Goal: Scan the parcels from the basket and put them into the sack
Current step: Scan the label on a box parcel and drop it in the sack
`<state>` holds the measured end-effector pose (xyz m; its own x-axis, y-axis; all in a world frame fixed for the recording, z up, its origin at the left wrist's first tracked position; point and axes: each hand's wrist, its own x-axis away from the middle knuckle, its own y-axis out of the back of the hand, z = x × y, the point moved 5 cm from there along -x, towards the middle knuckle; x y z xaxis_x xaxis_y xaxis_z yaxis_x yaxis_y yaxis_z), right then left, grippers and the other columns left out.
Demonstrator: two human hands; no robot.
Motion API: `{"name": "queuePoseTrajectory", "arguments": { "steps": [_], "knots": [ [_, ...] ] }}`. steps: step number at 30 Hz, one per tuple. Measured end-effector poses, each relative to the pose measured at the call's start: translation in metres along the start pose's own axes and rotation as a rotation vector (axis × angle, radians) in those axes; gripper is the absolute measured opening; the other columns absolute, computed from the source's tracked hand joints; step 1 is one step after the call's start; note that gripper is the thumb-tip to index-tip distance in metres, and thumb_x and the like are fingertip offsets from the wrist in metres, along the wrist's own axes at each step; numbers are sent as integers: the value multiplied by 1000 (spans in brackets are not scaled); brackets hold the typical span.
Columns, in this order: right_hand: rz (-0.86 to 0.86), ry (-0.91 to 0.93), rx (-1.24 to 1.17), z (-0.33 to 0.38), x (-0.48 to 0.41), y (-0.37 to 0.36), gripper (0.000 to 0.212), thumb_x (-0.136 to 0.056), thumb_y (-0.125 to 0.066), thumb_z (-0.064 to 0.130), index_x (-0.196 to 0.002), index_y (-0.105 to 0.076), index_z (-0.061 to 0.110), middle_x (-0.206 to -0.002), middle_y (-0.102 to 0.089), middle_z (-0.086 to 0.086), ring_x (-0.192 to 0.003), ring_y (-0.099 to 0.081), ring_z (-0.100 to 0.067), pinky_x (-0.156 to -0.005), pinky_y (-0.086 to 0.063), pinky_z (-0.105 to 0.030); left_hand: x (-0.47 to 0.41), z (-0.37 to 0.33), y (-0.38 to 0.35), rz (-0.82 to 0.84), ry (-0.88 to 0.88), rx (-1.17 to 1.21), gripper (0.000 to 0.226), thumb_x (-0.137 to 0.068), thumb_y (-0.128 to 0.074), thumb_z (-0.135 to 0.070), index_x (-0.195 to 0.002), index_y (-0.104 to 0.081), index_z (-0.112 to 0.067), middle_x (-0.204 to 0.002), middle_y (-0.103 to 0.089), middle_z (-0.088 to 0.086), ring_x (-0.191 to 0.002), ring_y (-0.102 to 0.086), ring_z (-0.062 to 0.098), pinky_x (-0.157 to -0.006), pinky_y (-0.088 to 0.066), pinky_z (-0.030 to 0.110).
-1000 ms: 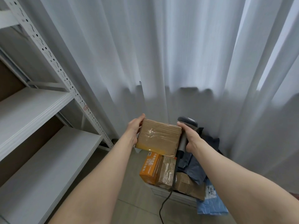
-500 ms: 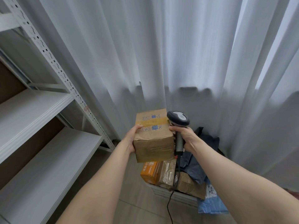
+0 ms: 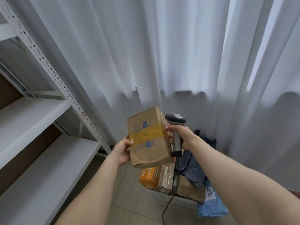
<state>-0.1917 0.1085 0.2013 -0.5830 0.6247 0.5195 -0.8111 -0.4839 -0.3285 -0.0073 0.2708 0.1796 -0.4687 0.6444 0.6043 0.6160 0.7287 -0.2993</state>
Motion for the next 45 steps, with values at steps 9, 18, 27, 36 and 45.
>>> {"name": "queuePoseTrajectory", "arguments": {
  "steps": [9, 18, 27, 36, 45],
  "knots": [
    [-57, -73, -259, -7, 1, 9, 59, -72, -81, 46, -116, -62, 12, -115, -70, -17, -107, -66, -40, -96, -49, -57, 2, -13, -21, -56, -131, -147, 13, -89, -47, -18, -82, -58, -20, -100, -60, 3, -106, -52, 25, -93, -41, 59],
    [-10, -23, -208, -7, 3, 2, 68, -69, -85, 36, -127, -59, 12, -110, -72, -15, -101, -68, -37, -94, -51, -57, 8, -25, -43, -30, -3, -89, 76, -62, -60, -78, -120, -55, -30, -123, -59, 12, -108, -57, 38, -75, -51, 56],
    [-7, 18, -195, -7, 0, 11, 41, -66, -82, 42, -90, -64, 13, -81, -73, -5, -69, -70, -27, -66, -57, -38, 5, -20, -34, -21, 43, -129, 34, -80, -59, -50, -71, -62, -18, -68, -70, 7, -58, -68, 21, -65, -52, 30],
    [-61, -39, 30, -10, 6, 6, 52, -71, -85, 22, -117, -63, 10, -106, -71, -16, -99, -66, -34, -86, -55, -48, 8, -20, -45, -9, -63, -127, 42, -86, -59, -51, -110, -60, -17, -93, -74, 13, -84, -71, 28, -66, -57, 35],
    [-102, 30, 50, -4, 4, -2, 58, -78, -79, 32, -127, -59, 9, -122, -64, -15, -113, -59, -36, -99, -47, -51, 4, -36, -55, -222, -379, -700, 98, -66, -78, -46, -147, -24, -29, -138, -42, 11, -122, -47, 33, -104, -41, 49]
  ]
}}
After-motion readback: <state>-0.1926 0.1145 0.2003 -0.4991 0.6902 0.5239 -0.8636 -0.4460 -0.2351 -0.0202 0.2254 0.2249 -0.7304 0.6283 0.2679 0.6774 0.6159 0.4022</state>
